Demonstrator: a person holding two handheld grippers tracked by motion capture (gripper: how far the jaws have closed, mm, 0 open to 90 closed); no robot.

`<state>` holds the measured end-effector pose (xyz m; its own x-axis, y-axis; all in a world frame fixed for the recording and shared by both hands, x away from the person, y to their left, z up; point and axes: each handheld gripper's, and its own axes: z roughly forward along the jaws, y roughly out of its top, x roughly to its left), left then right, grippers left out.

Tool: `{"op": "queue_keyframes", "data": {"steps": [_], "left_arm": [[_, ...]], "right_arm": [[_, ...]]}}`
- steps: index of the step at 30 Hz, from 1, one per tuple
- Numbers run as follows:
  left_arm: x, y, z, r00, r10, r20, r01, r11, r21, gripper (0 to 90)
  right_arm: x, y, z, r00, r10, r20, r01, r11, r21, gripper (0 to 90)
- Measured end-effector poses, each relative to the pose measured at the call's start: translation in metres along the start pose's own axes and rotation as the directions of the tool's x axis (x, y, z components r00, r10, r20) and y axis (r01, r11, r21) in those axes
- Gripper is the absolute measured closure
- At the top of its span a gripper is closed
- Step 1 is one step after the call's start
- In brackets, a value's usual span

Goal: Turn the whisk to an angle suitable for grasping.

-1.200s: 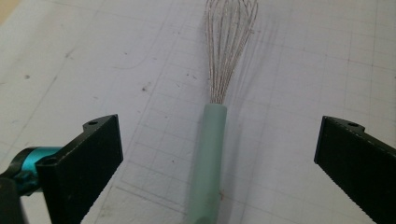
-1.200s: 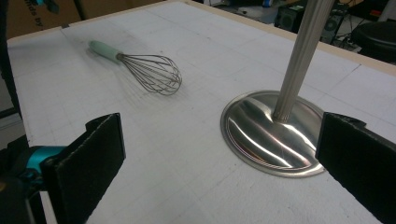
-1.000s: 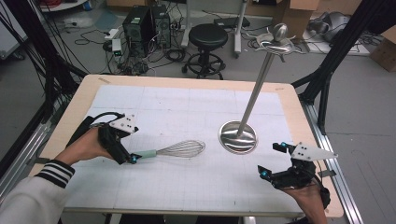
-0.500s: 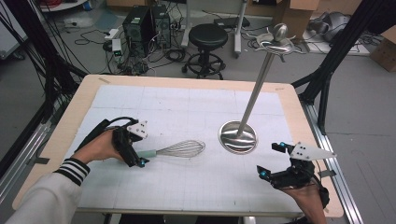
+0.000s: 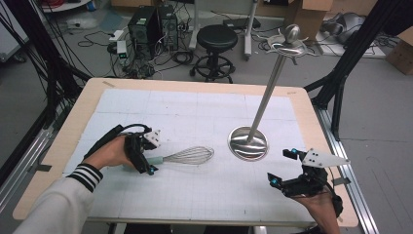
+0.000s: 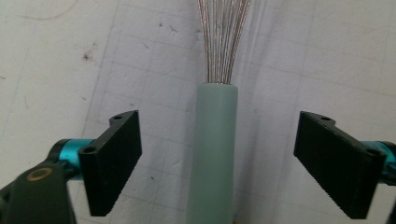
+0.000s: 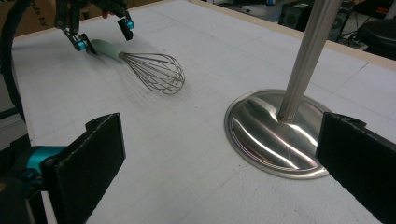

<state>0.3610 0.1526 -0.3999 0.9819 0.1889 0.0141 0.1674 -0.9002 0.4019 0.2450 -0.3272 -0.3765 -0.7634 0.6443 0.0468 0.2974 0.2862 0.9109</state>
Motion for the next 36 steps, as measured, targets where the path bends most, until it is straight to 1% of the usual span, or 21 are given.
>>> {"op": "queue_keyframes", "data": {"steps": [1,3,4,5,7,8,9,13,16,18,20,21,22,23,25,27,29,32,34,35,36], "left_arm": [[0.0,0.0,0.0,1.0,0.0,0.0,0.0,1.0,0.0,18.7],[0.001,0.007,0.002,0.9998,0.011,0.013,-0.011,0.9999,0.012,23.6],[0.001,0.009,0.004,0.9998,0.013,0.011,-0.014,0.9996,0.025,24.8],[0.001,0.009,0.004,0.9998,0.013,0.011,-0.014,0.9996,0.025,26.3],[0.002,0.012,0.006,0.9996,0.024,0.018,-0.024,0.9987,0.044,31.2],[0.002,0.012,0.006,0.9996,0.024,0.018,-0.024,0.9987,0.044,31.5],[0.003,0.013,0.009,0.9996,0.021,0.02,-0.022,0.998,0.059,32.3],[0.004,0.012,0.013,0.9994,0.022,0.027,-0.024,0.9967,0.078,37.2],[0.004,0.012,0.014,0.9994,0.022,0.028,-0.024,0.9967,0.078,44.9],[0.005,0.013,0.015,0.9992,0.023,0.032,-0.025,0.9959,0.087,48.4],[0.005,0.012,0.016,0.9997,0.013,0.02,-0.015,0.9946,0.103,52.1],[0.005,0.012,0.017,0.9997,0.013,0.022,-0.015,0.9931,0.117,54.7],[0.006,0.012,0.017,0.9997,0.012,0.023,-0.014,0.9932,0.116,57.1],[0.006,0.012,0.017,0.9997,0.012,0.023,-0.014,0.9932,0.116,57.3],[0.005,0.012,0.016,0.9998,0.005,0.02,-0.007,0.9936,0.113,63.4],[0.005,0.012,0.016,0.9998,0.004,0.021,-0.006,0.9937,0.112,67.7],[0.004,0.013,0.016,0.9997,0.012,0.021,-0.014,0.9938,0.11,68.4],[0.002,0.013,0.016,0.9995,0.013,0.027,-0.016,0.9937,0.111,69.0],[0.002,0.014,0.016,0.9995,0.009,0.029,-0.012,0.9947,0.102,69.2],[0.002,0.014,0.015,0.9994,0.013,0.031,-0.016,0.9952,0.097,69.2],[0.003,0.014,0.014,0.9994,0.011,0.033,-0.014,0.9964,0.084,69.3]], "right_arm": [[0.0,0.0,0.0,1.0,0.0,0.0,0.0,1.0,0.0,0.5],[0.0,0.0,0.0,1.0,-0.001,-0.002,0.001,1.0,0.0,0.5],[0.0,0.0,0.0,1.0,-0.001,-0.002,0.001,1.0,-0.001,0.5],[0.001,0.0,0.0,1.0,0.002,0.0,-0.002,1.0,0.0,0.5],[0.001,0.0,-0.001,1.0,0.004,-0.001,-0.004,1.0,0.001,0.5],[0.001,0.0,-0.001,1.0,0.004,-0.001,-0.004,1.0,0.001,0.5],[0.0,-0.001,-0.002,1.0,0.003,0.001,-0.003,1.0,-0.003,0.5],[-0.001,-0.001,-0.003,1.0,0.005,0.004,-0.005,1.0,-0.01,0.5],[-0.001,-0.001,-0.004,1.0,0.006,0.005,-0.006,1.0,-0.01,0.5],[-0.001,-0.001,-0.003,0.9999,0.009,0.004,-0.009,1.0,-0.008,0.5],[-0.001,-0.001,-0.003,0.9999,0.008,0.006,-0.008,1.0,-0.005,0.5],[-0.001,-0.001,-0.003,1.0,0.006,0.003,-0.005,1.0,-0.004,0.5],[-0.001,-0.001,-0.003,1.0,0.005,0.001,-0.005,1.0,-0.005,0.5],[-0.001,-0.001,-0.003,1.0,0.006,0.003,-0.006,1.0,-0.005,0.5],[-0.001,-0.001,-0.003,0.9999,0.01,0.005,-0.01,1.0,-0.01,0.5],[-0.001,-0.001,-0.003,0.9999,0.012,0.005,-0.012,1.0,-0.012,0.5],[-0.001,-0.001,-0.003,0.9999,0.013,0.005,-0.013,1.0,-0.008,0.5],[-0.001,-0.001,-0.002,1.0,0.009,0.004,-0.009,1.0,-0.009,0.5],[-0.001,-0.001,-0.002,1.0,0.008,0.003,-0.008,1.0,-0.009,0.5],[-0.001,-0.001,-0.003,1.0,0.007,0.004,-0.007,1.0,-0.009,0.5],[0.0,-0.001,-0.003,1.0,0.007,0.003,-0.007,1.0,-0.01,0.5]]}}
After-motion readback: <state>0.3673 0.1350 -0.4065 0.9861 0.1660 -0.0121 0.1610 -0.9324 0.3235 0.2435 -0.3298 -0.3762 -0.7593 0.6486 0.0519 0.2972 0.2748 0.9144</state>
